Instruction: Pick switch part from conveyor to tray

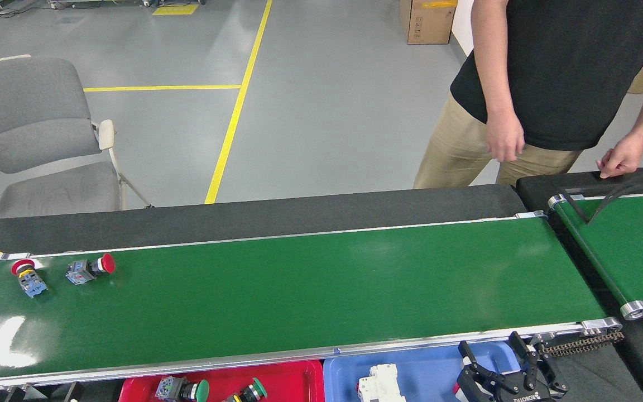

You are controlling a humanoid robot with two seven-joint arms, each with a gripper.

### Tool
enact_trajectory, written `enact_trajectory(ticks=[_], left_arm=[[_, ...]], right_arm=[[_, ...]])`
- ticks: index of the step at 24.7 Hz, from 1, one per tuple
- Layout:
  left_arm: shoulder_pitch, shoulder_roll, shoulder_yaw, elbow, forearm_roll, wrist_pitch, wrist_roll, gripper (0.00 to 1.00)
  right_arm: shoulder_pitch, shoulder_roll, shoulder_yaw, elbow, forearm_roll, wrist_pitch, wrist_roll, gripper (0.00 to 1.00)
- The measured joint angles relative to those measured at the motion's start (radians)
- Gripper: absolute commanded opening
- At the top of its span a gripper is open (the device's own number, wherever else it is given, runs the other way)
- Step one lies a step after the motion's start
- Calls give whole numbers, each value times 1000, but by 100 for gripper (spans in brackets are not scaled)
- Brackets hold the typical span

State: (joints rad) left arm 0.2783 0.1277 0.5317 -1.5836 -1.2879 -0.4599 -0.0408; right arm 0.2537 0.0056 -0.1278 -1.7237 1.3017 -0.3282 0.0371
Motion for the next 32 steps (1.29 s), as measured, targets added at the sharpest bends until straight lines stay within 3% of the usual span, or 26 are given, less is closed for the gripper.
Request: enact_trajectory(ticks=[5,9,18,27,32], left_arm=[[-211,159,-6,292,-67,41,39,100],[-328,244,-25,482,-77,55,71,100],[-621,331,-153,894,-79,72,131,100],[-652,387,-160,1019,-78,91,167,100],[-699,465,-160,1187,-73,127,187,100]], right_arm=[[-5,0,14,-9,0,0,0,99],[-8,0,34,-15,0,0,0,99],[-21,0,83,-15,0,0,0,99],[-36,-3,131,-14,0,3,0,99],[-84,-10,190,15,0,4,0,99]])
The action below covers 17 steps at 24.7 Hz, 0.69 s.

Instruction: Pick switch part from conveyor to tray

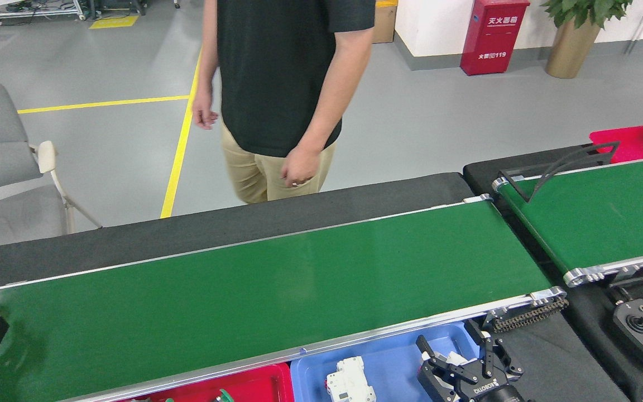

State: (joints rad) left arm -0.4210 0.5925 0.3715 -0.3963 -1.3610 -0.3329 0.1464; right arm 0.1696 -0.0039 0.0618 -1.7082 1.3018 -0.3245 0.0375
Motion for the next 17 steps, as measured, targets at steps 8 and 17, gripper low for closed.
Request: enact_trajectory(ticks=[8,17], left_arm=[[-22,32,3,88,13,137,13,95],[-39,87,2,171,67,215,18,28]], right_arm=[[-79,-18,84,60,0,-6,3,99],[-183,-18,166,147,0,-30,5,99]])
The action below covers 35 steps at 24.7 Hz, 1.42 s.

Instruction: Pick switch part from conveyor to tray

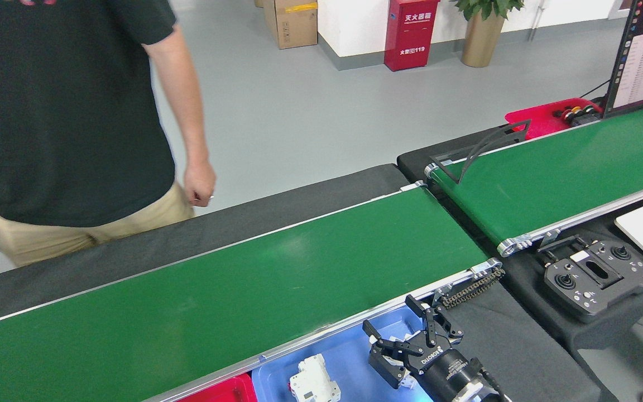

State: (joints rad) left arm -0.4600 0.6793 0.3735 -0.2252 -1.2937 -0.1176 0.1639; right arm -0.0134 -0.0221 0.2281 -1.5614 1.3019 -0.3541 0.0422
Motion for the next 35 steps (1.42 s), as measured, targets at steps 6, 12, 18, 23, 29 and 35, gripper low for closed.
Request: enact_trajectory(ticks=[6,12,18,23,29,35], left_arm=[[8,-13,-3,-13,53,-87,-3,16],[141,-115,-5,-318,55,-274,10,25],[488,-316,-7,-1058,72,-378,-142,58],[765,-545,3,-1505,70,-382,-266,100],[857,-666,145,-1541,69,-340,-293,99],[876,-666,237,-1541,44,-269,-293,99]], right_arm=[[0,0,1,0,0,-1,0,99],[6,0,-33,-4,0,7,1,99],[92,1,-172,-95,0,53,1,99],[130,1,-222,-127,-1,84,3,99],[240,1,-247,-190,0,96,3,99],[268,-24,-283,-194,8,97,3,98]])
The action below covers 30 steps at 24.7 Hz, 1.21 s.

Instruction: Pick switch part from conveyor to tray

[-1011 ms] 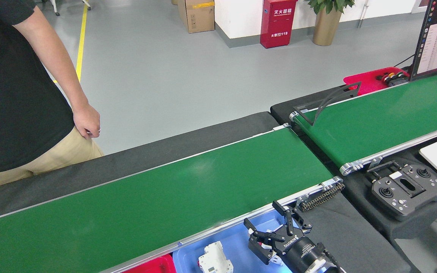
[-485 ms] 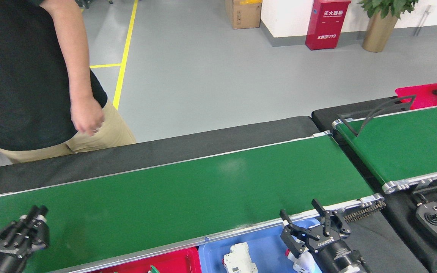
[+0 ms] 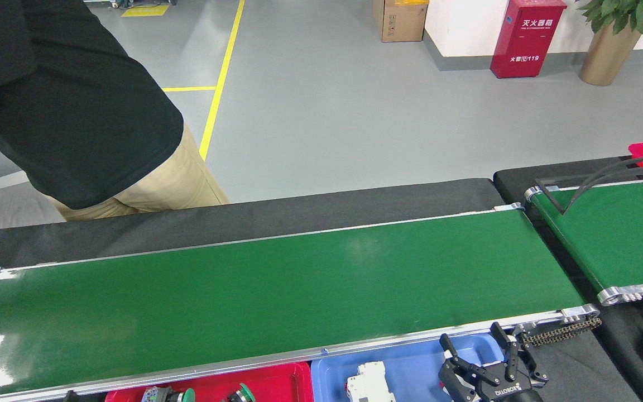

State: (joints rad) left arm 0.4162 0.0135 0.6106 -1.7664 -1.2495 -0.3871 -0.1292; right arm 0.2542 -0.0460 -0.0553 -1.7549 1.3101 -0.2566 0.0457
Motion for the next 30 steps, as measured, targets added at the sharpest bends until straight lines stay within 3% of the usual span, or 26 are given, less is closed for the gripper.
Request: enact_trajectory(ticks=[6,13,20,30], left_arm=[[-34,0,-15,0,-111,27,45,99],[-106,8,-140,21,-115,27,66,100],[-107,12,-146,27,-117,26,71,100],[-117,40,-146,27,-117,25,74,100]], right_arm=[[0,-5,-16,0,1,81,0,98],[28,-14,-101,0,0,104,-12,98],[94,-14,-108,-1,-2,72,-60,98],[96,-14,-108,-1,-2,64,-69,98]])
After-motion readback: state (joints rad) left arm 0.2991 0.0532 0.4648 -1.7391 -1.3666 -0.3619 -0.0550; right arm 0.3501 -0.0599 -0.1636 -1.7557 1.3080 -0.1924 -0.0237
